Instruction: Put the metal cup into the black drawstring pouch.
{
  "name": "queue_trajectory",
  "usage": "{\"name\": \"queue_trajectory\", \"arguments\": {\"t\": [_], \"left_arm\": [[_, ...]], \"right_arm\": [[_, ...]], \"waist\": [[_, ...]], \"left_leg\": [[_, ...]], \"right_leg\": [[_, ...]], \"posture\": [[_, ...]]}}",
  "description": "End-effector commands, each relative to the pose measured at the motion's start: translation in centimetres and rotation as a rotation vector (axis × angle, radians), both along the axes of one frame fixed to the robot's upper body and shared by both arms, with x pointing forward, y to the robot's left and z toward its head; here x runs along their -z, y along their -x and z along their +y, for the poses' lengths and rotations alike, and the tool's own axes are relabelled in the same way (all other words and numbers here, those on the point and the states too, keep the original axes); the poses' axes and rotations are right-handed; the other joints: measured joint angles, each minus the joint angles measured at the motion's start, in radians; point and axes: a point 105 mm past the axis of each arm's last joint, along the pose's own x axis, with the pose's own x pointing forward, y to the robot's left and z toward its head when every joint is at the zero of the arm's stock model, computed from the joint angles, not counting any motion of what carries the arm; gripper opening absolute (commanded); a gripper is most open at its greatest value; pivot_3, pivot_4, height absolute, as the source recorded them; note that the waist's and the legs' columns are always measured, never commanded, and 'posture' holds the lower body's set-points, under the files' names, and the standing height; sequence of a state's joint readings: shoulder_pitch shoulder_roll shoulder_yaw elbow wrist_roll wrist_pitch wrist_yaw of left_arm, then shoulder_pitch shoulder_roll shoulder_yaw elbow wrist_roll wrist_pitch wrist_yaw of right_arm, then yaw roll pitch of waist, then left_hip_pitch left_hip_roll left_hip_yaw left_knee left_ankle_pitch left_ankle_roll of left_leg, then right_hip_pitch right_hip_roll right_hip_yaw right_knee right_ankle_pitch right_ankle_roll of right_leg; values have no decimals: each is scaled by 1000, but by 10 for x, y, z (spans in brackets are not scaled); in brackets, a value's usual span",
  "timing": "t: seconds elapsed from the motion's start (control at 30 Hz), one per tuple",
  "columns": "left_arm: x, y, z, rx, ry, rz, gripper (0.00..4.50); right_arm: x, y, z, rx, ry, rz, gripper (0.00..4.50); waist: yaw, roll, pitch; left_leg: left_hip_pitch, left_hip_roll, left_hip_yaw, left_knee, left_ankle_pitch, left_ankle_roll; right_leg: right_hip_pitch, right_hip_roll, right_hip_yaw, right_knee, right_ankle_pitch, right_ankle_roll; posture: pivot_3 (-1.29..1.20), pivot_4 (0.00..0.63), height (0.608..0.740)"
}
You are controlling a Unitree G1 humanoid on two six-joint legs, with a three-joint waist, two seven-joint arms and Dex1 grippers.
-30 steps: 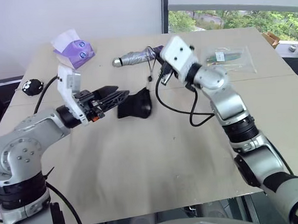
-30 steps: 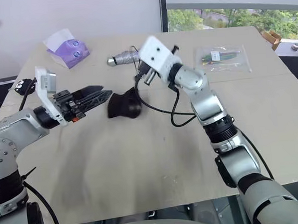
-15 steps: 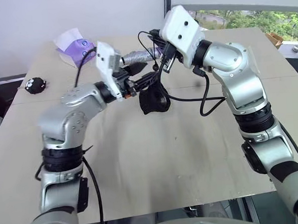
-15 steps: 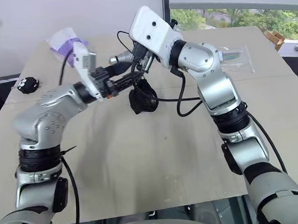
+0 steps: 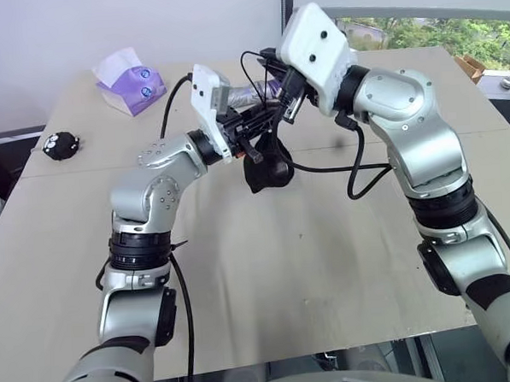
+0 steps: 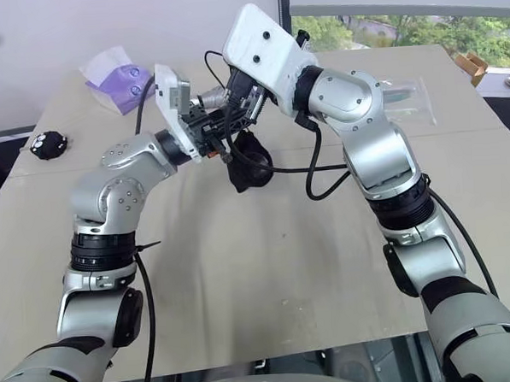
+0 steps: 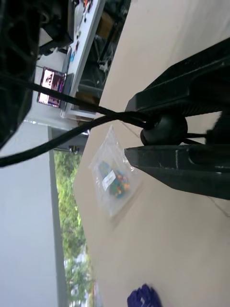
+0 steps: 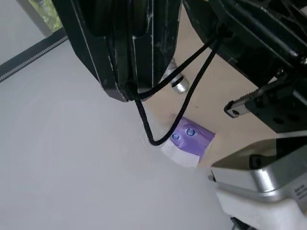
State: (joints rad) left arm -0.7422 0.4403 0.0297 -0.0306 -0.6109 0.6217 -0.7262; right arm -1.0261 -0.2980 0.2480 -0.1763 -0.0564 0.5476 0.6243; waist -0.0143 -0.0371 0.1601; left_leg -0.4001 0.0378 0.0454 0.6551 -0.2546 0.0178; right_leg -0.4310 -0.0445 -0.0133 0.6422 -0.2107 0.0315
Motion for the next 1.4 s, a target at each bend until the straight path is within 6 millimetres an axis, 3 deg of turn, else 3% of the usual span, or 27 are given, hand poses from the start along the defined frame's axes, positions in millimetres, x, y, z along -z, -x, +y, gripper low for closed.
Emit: {"name": "queue_trajectory", "arguments": {"t": [0.03, 0.13, 0.3, 0.37, 0.5, 0.67, 0.8, 0.87, 0.97, 1.1, 1.2, 1.4], "left_arm": [[-13, 4, -3, 23, 4, -58, 192], [8, -1, 1, -5, -42, 5, 192], [64, -10, 29, -107, -178, 134, 192], [75, -12, 39, -147, -201, 165, 192], [77, -17, 51, -202, -224, 169, 192], [64, -22, 58, -218, -285, 117, 192], [61, -12, 25, -89, -342, 69, 192], [59, -4, 12, -20, -309, 77, 1207], [44, 9, 9, 16, -242, 64, 2379], [26, 22, 29, -47, -166, 42, 4374], [32, 43, 43, -117, -142, 80, 4500], [74, 78, 90, -403, -87, 153, 4500]], "right_arm": [[-16, 5, -7, 25, -58, -37, 0], [-29, -12, -27, 116, -228, 40, 0], [-50, -53, -97, 379, -471, 86, 0], [-52, -62, -118, 441, -511, 89, 0], [-48, -69, -138, 489, -524, 102, 0], [-22, -70, -158, 542, -484, 151, 0], [36, -55, -162, 492, -374, 314, 0], [65, -39, -156, 436, -289, 389, 0], [101, -16, -158, 407, -210, 464, 986], [123, 9, -170, 395, -199, 522, 2946], [135, 33, -174, 335, -194, 563, 4330], [164, 72, -171, 260, -205, 602, 4424]], "waist": [[0, 0, 0], [1, 0, 0], [0, 0, 0], [2, 0, 0], [0, 1, 1], [0, 1, 1], [11, 1, 1], [12, 1, 1], [9, 2, 1], [-7, 2, 1], [-7, 3, 1], [1, 2, 0]], "left_leg": [[0, 0, 0, 0, 0, 0], [0, 0, 0, 0, 0, 0], [1, 0, 1, 0, 0, 0], [1, 0, 2, 0, 0, 0], [0, 0, 2, -1, 0, 0], [-2, 0, 2, -1, 0, 0], [-3, 0, 1, -1, 0, 1], [-4, 0, 1, -1, -1, 1], [-6, 0, 0, 0, -1, 2], [-1, 1, -1, 0, -1, 2], [2, 2, -1, 0, -1, 2], [5, 3, 0, 0, -1, 2]], "right_leg": [[0, 0, 0, 0, 0, 0], [0, 0, 0, 0, 0, 0], [0, 0, 1, 1, 0, 0], [0, 0, 1, 1, 0, 0], [-1, 0, 1, 0, 0, 0], [-2, 0, 1, 0, 0, 0], [-1, 0, 0, -1, 0, 0], [-1, 0, 0, -1, 0, 0], [-2, 0, -1, -1, 0, 1], [-2, 2, 4, -1, 0, 1], [-1, 3, 6, 1, 0, 1], [3, 3, 7, 0, -1, 1]], "posture": [[0, 150, 740], [0, 150, 740], [0, 150, 740], [0, 150, 740], [0, 150, 740], [0, 150, 740], [0, 150, 740], [0, 150, 740], [0, 150, 740], [0, 150, 740], [0, 150, 740], [0, 150, 740]]}}
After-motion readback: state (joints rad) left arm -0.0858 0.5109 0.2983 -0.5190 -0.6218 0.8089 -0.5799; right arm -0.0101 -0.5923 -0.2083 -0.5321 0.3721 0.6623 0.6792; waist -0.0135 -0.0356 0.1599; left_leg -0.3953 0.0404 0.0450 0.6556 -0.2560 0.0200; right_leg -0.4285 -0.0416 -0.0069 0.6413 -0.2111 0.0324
